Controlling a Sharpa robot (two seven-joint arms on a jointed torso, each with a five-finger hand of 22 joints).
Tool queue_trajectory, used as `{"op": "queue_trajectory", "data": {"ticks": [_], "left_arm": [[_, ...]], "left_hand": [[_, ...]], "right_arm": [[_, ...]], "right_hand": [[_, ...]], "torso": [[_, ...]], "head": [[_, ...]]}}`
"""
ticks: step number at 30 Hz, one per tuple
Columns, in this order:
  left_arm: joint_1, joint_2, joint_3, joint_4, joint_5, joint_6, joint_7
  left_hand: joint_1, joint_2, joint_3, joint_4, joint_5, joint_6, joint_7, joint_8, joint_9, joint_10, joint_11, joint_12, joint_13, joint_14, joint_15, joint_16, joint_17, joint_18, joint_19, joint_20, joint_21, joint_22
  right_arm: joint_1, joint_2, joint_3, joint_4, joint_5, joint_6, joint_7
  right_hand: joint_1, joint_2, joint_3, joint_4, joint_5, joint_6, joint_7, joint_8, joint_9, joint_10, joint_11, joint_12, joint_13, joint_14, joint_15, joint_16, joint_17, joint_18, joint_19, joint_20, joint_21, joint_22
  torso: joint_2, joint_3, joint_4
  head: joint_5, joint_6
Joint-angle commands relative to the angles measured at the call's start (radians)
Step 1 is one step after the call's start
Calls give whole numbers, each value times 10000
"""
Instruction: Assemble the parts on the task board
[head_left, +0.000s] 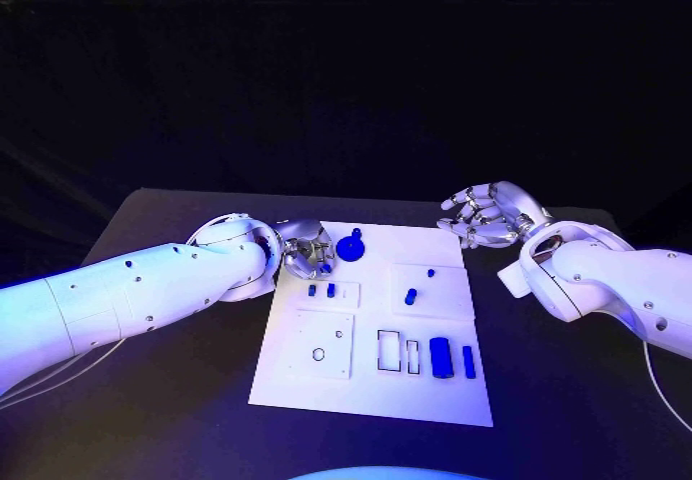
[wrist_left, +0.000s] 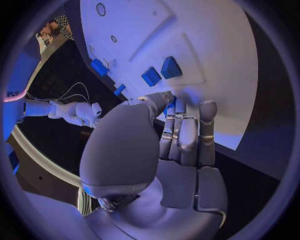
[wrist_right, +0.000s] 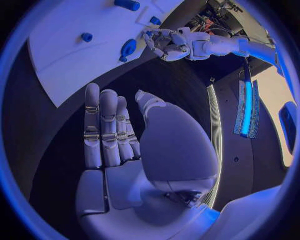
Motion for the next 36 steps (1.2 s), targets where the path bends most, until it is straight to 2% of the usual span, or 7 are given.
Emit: {"op": "queue_trajectory", "data": {"ticks": [1, 8, 23, 36], "left_arm": [[-40, 11, -27, 24, 94, 33, 42], [-42, 2, -27, 34, 142, 39, -3], [-55, -36, -27, 52, 156, 65, -52], [-67, -106, -26, 72, 188, 130, -101]], "left_hand": [[-131, -19, -2, -37, 49, -175, 28, -169, -64, -58, 56, -74, 19, 6, 28, 49, -25, -122, -11, 14, -11, -19], [-244, -116, 53, -31, 49, -505, 49, -572, -233, -70, 76, -152, 68, -6, 52, 61, -49, -115, -31, 42, -40, -48], [-296, -165, 49, -19, 47, -593, 85, -683, -283, -48, 87, -163, 89, -2, 59, 69, -46, -118, -10, 46, -35, -29], [-408, -330, 28, 1, 43, -910, 55, -1002, -426, -12, 86, -212, 140, -11, 66, 74, -74, -112, -17, 55, -77, -70]], "right_arm": [[-7, -5, 0, 9, -28, 80, 61], [-7, -7, 0, 9, -28, 73, 66], [-8, -16, -1, 8, -7, 0, 104], [-10, -25, -2, -20, -39, 126, -28]], "right_hand": [[-15, -24, 73, 2, 15, -8, 90, 34, -11, -72, -3, -35, -16, -70, 33, -70, 14, 107, -24, 36, -70, -18], [-15, -24, 73, 2, 15, -8, 90, 34, -11, -72, -3, -35, -16, -70, 33, -70, 14, 107, -24, 36, -70, -18], [-23, -28, 71, 4, 14, -22, 94, 31, -14, -81, 1, -33, -26, -74, 37, -85, 18, 107, -24, 39, -84, -29], [-47, -70, 121, 0, 19, -129, 158, 101, -25, -424, 81, -389, -483, -163, 107, -480, 59, 108, -26, 106, -395, -280]], "torso": [[2, 0, -2], [3, 3, -5], [4, -3, -4], [3, -4, 4]], "head": [[4, 3], [3, 10], [6, 30], [-8, 37]]}}
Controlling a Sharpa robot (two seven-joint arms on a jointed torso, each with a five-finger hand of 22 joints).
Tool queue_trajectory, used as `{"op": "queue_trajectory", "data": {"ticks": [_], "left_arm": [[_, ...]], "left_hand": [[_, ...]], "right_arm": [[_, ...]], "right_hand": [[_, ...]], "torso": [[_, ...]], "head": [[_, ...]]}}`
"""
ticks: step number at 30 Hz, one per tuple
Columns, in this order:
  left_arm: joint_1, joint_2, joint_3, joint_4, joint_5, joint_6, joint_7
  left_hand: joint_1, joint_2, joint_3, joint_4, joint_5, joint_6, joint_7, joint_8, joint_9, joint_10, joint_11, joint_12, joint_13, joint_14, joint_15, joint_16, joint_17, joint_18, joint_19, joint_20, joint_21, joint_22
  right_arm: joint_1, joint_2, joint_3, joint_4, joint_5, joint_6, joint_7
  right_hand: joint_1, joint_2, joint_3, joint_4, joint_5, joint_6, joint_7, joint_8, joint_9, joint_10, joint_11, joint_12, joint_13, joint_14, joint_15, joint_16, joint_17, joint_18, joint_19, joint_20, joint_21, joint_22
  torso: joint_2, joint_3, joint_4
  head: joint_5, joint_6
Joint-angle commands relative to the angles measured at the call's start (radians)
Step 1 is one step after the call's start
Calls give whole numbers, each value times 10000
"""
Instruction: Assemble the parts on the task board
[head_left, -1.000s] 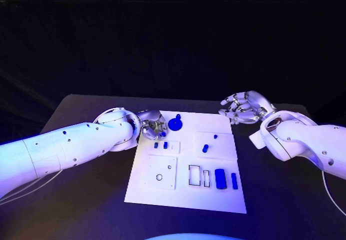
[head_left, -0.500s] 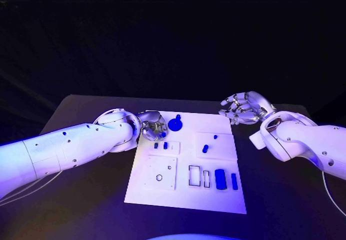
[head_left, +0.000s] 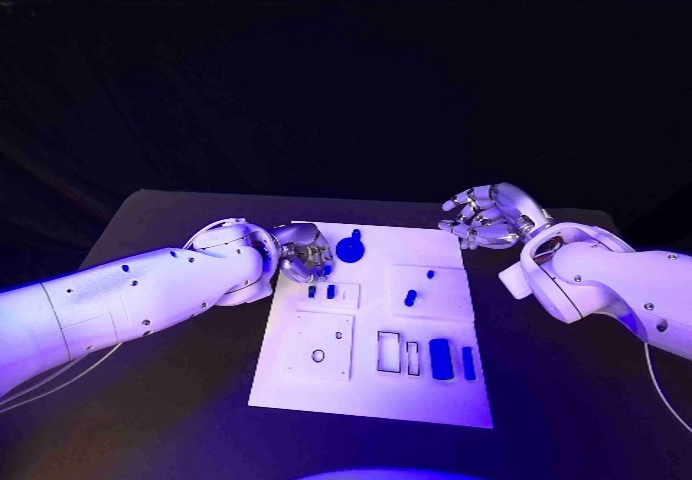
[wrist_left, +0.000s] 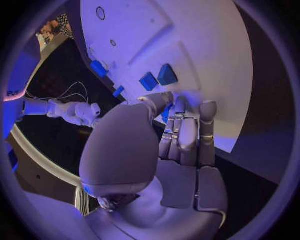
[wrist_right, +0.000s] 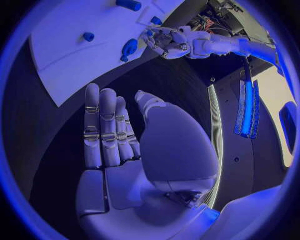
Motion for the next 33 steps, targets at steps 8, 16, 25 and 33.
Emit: {"op": "queue_trajectory", "data": {"ticks": [8, 16, 25, 33], "left_arm": [[-9, -36, 6, 18, 73, 49, -57], [-16, -131, 16, -65, 101, -93, -48], [-12, -445, 183, -149, 525, -146, -30], [8, -893, 443, -104, 2418, -457, 436]], "left_hand": [[-118, -55, 12, 10, 45, -220, -15, -176, -74, 50, 40, -55, 37, -15, 61, 40, -17, -108, -20, 50, -58, -27], [-70, -57, -123, 19, 50, -921, -178, -665, -345, 105, -23, -99, 128, -8, 9, 59, -25, -110, 27, 8, -87, -38], [88, 6, -74, -61, 70, -426, 0, -422, -323, 13, 47, -158, 171, -149, 48, -40, -280, -67, -148, 4, -226, -274], [147, 33, 15, -171, 71, 87, 256, -116, -325, -322, 300, -150, 278, -1077, 260, -757, -1743, 134, -1116, 140, -909, -1301]], "right_arm": [[-11, -1, -1, -10, -64, 152, -38], [-17, -1, -2, -66, -161, 299, -114], [-18, -30, -2, -185, -516, 1132, -194], [-18, -114, -2, -262, -1953, 2045, 24]], "right_hand": [[-55, -82, 57, -15, 17, -7, 101, 77, -13, -70, 11, -169, -208, 12, 27, -108, 37, 110, 54, 57, -84, -69], [-71, -140, 121, -34, 21, -36, 155, 170, -29, -251, 88, -950, -1017, 96, 74, -327, 167, 106, 183, 88, -254, -230], [349, -289, 460, -480, 24, 282, 135, 282, -128, 131, 75, -2413, -2460, 761, -2, -49, 736, 118, 693, -15, -74, -148], [701, -394, 1430, -1085, 28, 1076, 28, -140, -487, 1006, -13, -3868, -3668, 1857, -126, 3102, 3465, 68, 1040, -198, 1089, 918]], "torso": [[0, -2, 0], [-2, 0, -7], [-7, 15, 6], [-20, 12, 7]], "head": [[1, 11], [-10, 24], [-33, 37], [-150, 55]]}}
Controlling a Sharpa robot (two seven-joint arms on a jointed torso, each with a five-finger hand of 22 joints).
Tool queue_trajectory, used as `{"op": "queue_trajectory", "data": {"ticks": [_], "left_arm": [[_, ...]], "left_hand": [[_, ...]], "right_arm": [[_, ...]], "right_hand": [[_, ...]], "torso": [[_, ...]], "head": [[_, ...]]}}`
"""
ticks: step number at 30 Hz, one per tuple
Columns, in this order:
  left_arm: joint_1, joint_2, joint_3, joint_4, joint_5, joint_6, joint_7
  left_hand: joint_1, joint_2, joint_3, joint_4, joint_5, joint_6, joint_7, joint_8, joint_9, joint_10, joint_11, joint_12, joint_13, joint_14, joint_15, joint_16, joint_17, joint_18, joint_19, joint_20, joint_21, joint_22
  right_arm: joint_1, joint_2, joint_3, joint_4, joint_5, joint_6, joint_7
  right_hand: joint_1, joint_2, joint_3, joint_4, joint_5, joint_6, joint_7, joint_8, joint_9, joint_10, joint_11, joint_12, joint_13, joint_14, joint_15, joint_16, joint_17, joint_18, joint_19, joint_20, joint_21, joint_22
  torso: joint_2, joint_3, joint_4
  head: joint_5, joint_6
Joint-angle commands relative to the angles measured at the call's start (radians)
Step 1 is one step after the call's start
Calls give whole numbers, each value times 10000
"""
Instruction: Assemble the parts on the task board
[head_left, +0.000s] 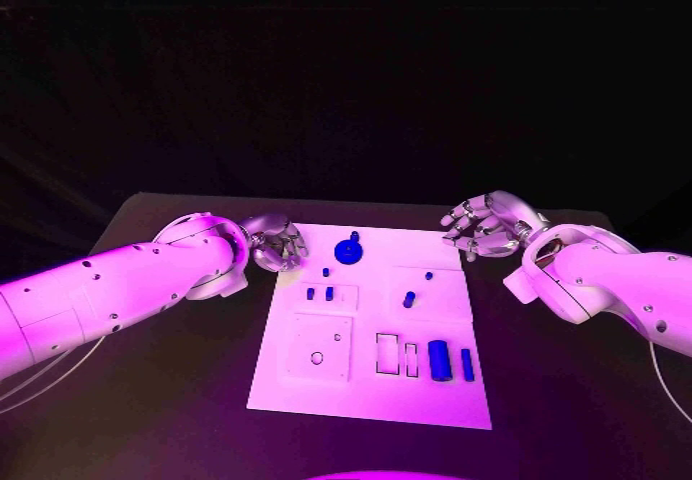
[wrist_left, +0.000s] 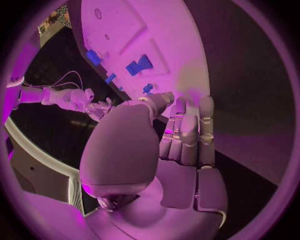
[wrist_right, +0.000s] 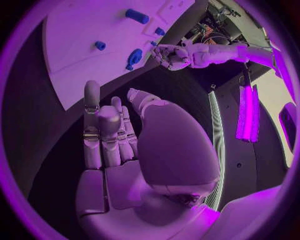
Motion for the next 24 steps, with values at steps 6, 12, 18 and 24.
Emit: {"op": "queue_trajectory", "data": {"ticks": [6, 12, 18, 24], "left_arm": [[26, -537, 125, 279, 4813, -766, 1712], [22, -939, 145, 704, 8636, -972, 2960], [10, -1250, 147, 1129, 10174, -902, 3527], [2, -1400, 146, 1344, 10581, -855, 3750]], "left_hand": [[-691, 2, -393, 565, -23, 64, 122, 155, -52, -588, 222, 63, 49, -1146, 241, -1317, -2081, 149, -352, 253, -783, -579], [-682, 210, -727, 834, -7, -152, 247, 200, -95, -906, 343, 172, 62, -1858, 333, -2112, -3243, 145, -294, 330, -1313, -956], [-700, 210, -1014, 989, -6, -143, 237, 327, -85, -1003, 352, 286, 68, -2000, 355, -2325, -3357, 148, -271, 366, -1655, -1196], [-625, 259, -1040, 986, 7, -159, 243, 352, -87, -1021, 353, 316, 66, -2047, 355, -2402, -3396, 149, -263, 366, -1749, -1263]], "right_arm": [[-9, -84, -19, 183, -3721, 1372, 67], [-79, -22, -59, 393, -6007, 1627, -827], [-185, 81, -76, 453, -7279, 1658, -1724], [-277, 227, -99, 503, -7817, 1689, -2181]], "right_hand": [[11, -193, 803, -601, -236, 836, -210, -406, -241, 718, -130, -1130, -804, 412, -101, 2031, 1700, -222, 534, -72, 2825, 2261], [-165, -282, 910, -710, -352, 1039, -253, -534, -278, 950, -149, -1452, -1002, 561, -85, 2781, 2304, -388, 853, -67, 3995, 3114], [-389, -625, 812, -743, -355, 1114, -228, -640, -302, 734, -72, -1835, -1209, 451, -27, 2527, 2037, -364, 697, -26, 3859, 3132], [-478, -648, 732, -729, -335, 1091, -148, -722, -327, 616, -9, -1991, -1298, 343, 12, 2136, 1659, -371, 706, 18, 3926, 3202]], "torso": [[15, -7, -15], [13, -29, -12], [12, -33, -8], [10, -38, 10]], "head": [[-242, 42], [-669, 8], [-859, -23], [-888, -74]]}}
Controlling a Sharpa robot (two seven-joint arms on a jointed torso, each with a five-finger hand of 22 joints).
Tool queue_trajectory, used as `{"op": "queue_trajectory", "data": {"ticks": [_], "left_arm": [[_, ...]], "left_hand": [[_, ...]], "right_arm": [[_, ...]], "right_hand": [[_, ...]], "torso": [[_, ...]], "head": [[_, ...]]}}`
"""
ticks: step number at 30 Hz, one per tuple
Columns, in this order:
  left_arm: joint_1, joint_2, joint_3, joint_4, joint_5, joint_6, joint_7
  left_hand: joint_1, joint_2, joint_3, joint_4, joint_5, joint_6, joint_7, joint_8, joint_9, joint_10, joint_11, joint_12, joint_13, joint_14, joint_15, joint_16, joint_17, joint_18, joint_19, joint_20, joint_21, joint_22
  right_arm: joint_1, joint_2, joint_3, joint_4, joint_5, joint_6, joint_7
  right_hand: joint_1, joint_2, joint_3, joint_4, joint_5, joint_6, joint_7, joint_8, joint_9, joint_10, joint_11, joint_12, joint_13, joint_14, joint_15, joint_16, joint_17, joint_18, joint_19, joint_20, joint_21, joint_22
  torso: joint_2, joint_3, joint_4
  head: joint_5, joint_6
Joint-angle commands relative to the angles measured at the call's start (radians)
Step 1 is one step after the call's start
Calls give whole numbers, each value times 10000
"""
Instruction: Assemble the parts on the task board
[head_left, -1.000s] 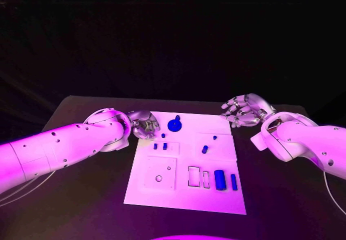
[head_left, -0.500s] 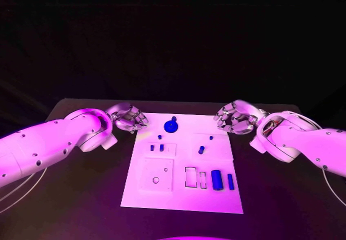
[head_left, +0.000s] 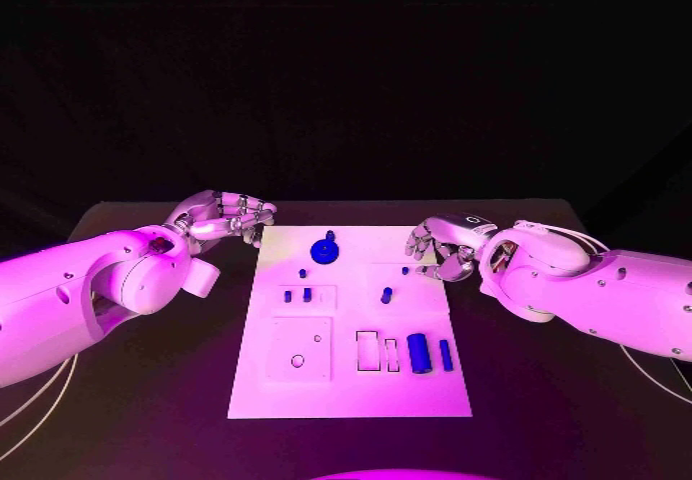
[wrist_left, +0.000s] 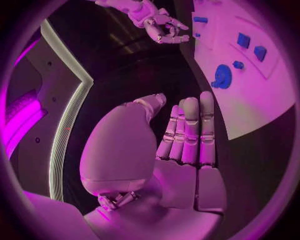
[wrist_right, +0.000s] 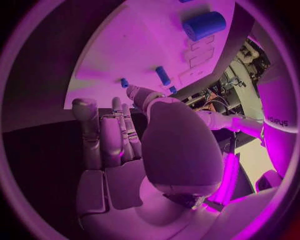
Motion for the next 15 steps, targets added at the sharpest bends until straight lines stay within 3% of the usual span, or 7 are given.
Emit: {"op": "queue_trajectory", "data": {"ticks": [1, 5, 7, 15], "left_arm": [[0, -39, 8, 123, 1168, -42, 705], [-2, -76, 8, 200, 1233, -68, 819], [-2, -90, 8, 238, 1249, -80, 868], [-3, -115, 7, 337, 1216, -114, 920]], "left_hand": [[31, 57, -66, -1, 8, -74, 3, 60, -2, -76, 22, 45, 6, -89, 4, -54, -18, 149, 22, 76, -69, -25], [65, 67, -73, -13, 11, -75, 2, 71, -2, -84, 22, 54, 4, -101, 4, -76, -30, 149, 27, 76, -97, -44], [87, 77, -77, -19, 12, -77, 3, 78, -2, -93, 23, 58, 2, -110, 5, -91, -37, 149, 30, 76, -115, -58], [148, 109, -80, -37, 20, -81, 6, 96, -3, -112, 25, 70, -2, -130, 6, -125, -55, 148, 39, 75, -160, -90]], "right_arm": [[-56, 73, -11, 51, -1166, 280, -735], [-118, 174, -20, 69, -1412, 216, -912], [-137, 229, -22, 55, -1493, 165, -990], [-231, 507, -27, -111, -1656, 153, -1125]], "right_hand": [[-54, -39, -69, 21, -17, 3, 88, -57, -16, -68, 18, -69, -18, 224, 60, -2, 3, -63, -49, 32, 50, 30], [-2, 38, -26, -7, -213, 12, 95, -126, -35, -42, 31, -139, -56, 252, 85, 68, 25, -61, -33, 50, 114, 96], [38, 109, 76, -17, -728, 64, 88, -200, -53, 11, 26, -214, -75, 267, 90, 120, 17, -66, -8, 61, 203, 185], [14, 246, 243, 39, -803, 162, 66, -224, -53, 102, 14, -241, -74, 314, 83, 288, 129, -100, 82, 61, 423, 338]], "torso": [[2, -9, 7], [4, -10, -4], [7, 1, -13], [7, 10, 16]], "head": [[-43, -39], [-50, -47], [-51, -44], [-47, -60]]}}
